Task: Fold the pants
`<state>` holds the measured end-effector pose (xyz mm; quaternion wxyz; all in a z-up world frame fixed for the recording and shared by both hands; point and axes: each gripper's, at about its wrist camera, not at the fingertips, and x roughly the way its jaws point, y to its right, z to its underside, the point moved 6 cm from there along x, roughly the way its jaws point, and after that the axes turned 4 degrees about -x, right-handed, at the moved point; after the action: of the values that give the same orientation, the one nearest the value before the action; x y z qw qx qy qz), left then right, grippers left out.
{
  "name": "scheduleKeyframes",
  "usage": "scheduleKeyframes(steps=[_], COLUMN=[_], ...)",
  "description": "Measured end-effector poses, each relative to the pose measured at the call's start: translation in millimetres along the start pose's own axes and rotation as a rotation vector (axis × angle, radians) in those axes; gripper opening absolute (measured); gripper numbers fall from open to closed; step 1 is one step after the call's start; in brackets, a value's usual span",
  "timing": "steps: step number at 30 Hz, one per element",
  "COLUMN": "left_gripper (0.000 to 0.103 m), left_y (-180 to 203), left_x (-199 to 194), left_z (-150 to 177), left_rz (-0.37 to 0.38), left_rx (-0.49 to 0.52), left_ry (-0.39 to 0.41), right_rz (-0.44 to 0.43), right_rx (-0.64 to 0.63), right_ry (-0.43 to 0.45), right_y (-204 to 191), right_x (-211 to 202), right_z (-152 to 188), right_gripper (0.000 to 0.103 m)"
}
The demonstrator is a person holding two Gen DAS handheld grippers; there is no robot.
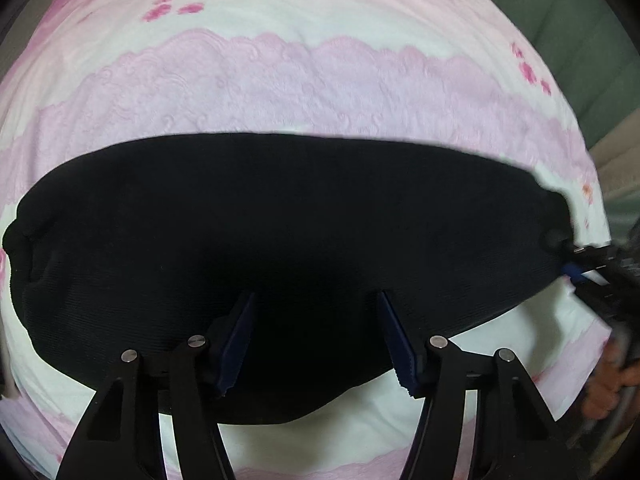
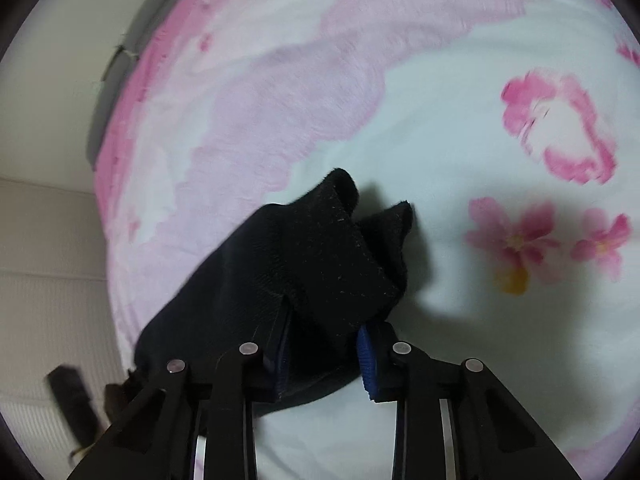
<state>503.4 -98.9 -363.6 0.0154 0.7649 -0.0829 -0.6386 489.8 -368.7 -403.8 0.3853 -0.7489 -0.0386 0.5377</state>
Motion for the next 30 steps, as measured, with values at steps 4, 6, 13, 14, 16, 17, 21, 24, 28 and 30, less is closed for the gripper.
scheduleKeyframes(steps=[4,6,13,14,16,17,21,24,28,30], left_gripper=[0.060,0.060,0.060,0.061,0.060,0.055,0.023,0.012,0.012,0.012], left_y=[3.5,2.8,6.6,7.1,7.6,7.0,-5.9,-32.5,-85.2,-119.2], left_x=[8.5,14.9,30.7,31.4,25.1,16.6,-50.7,-98.7,-144.6,-160.1], left_z=[14.8,21.2,29.3,29.2,27.3,25.9,19.6,18.6,23.0,29.9], left_rz=[-0.007,-0.012,-0.077,-0.085,-0.096,-0.089,-0.007,-0.033,-0.052,-0.070], left_rx=[0.030,0.038,0.103,0.111,0.121,0.115,0.057,0.049,-0.007,-0.049], left_ry=[-0.040,-0.060,-0.071,-0.074,-0.078,-0.063,0.099,0.198,0.275,0.293], right_rz=[-0.017,-0.008,0.066,0.077,0.101,0.121,0.175,0.192,0.213,0.213], right_rx=[-0.059,-0.060,-0.121,-0.139,-0.190,-0.223,-0.342,-0.418,-0.533,-0.588], right_ry=[0.022,0.025,0.006,0.006,0.013,0.019,0.065,0.089,0.126,0.139], right_y=[-11.0,-13.5,-19.6,-22.0,-36.9,-46.5,-89.5,-122.1,-180.5,-209.6], right_x=[-25.8,-29.8,-32.7,-35.5,-38.8,-41.4,-56.9,-66.8,-67.6,-62.6], right_z=[10.6,12.6,18.5,19.6,19.8,20.3,20.2,23.8,37.3,46.2], right_gripper=[0.027,0.027,0.027,0.027,0.027,0.027,0.027,0.027,0.027,0.027])
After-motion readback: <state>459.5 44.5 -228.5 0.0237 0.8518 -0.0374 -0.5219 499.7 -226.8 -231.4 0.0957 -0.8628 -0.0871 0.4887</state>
